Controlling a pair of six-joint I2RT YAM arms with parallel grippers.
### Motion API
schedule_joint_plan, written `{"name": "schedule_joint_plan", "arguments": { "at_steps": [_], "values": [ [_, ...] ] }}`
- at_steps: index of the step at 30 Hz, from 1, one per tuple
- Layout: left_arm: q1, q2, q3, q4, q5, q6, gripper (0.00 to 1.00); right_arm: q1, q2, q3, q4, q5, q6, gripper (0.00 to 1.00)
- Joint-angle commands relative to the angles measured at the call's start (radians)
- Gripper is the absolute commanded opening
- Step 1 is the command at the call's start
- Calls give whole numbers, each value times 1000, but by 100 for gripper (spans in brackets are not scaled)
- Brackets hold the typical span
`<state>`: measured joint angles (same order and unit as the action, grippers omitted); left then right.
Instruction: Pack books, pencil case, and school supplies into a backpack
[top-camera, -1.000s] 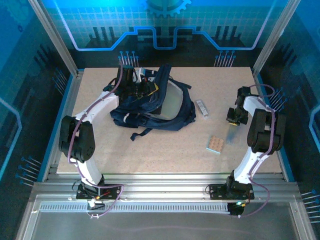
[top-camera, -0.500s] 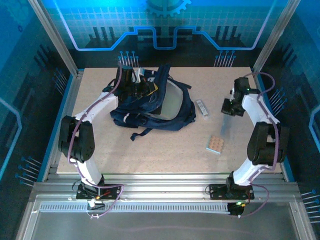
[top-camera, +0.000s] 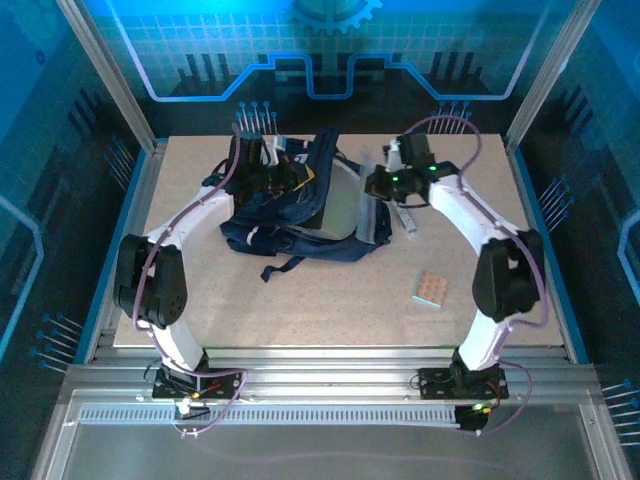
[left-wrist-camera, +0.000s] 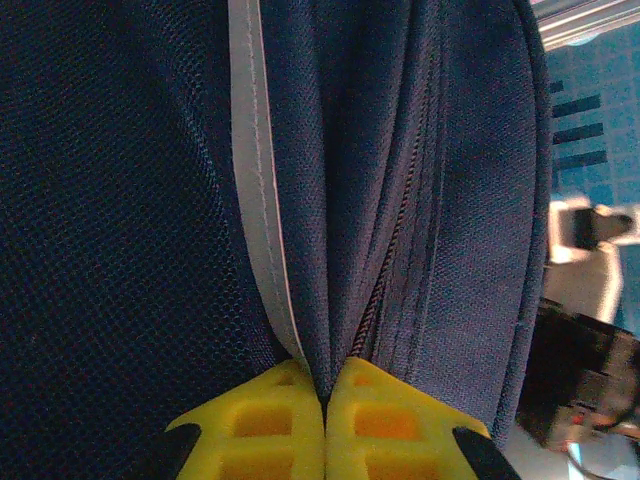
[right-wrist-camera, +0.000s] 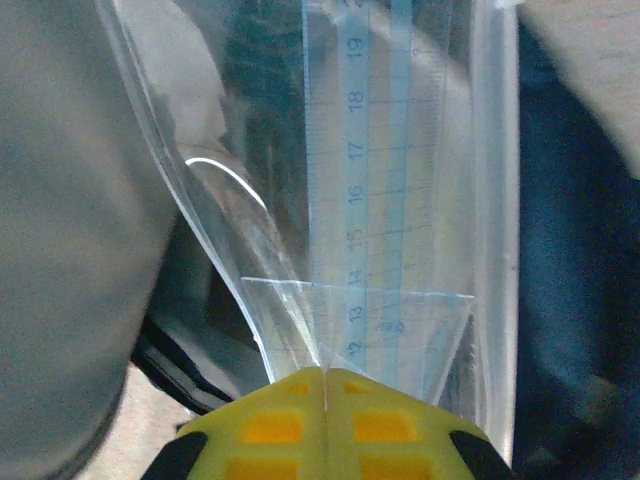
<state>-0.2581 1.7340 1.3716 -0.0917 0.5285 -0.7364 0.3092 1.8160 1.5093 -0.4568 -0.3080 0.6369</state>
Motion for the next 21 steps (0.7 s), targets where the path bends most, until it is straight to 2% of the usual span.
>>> {"name": "schedule_joint_plan", "arguments": {
  "at_steps": [1,5,8,14,18,19,21],
  "values": [
    [3,-91,11,105,72,-24,0,50,117,56,221,-72,198,0],
    [3,-99,4,122,80,-55,0,103,273,99,447,-114,388,0],
    [3,-100,6,124,81,-67,0,143,364,141,550,-116,494,0],
    [2,-88,22,159,102,-111,0,228,504,285,613,-75,567,0],
    [1,-81,30,164,95,-119,0,251,600,413,600,-113,584,0],
    [0,-79,29,167,91,-118,0,246,592,410,590,-112,579,2],
    [0,-76,19,174,73,-117,0,226,530,342,563,-83,554,21]
  ]
}}
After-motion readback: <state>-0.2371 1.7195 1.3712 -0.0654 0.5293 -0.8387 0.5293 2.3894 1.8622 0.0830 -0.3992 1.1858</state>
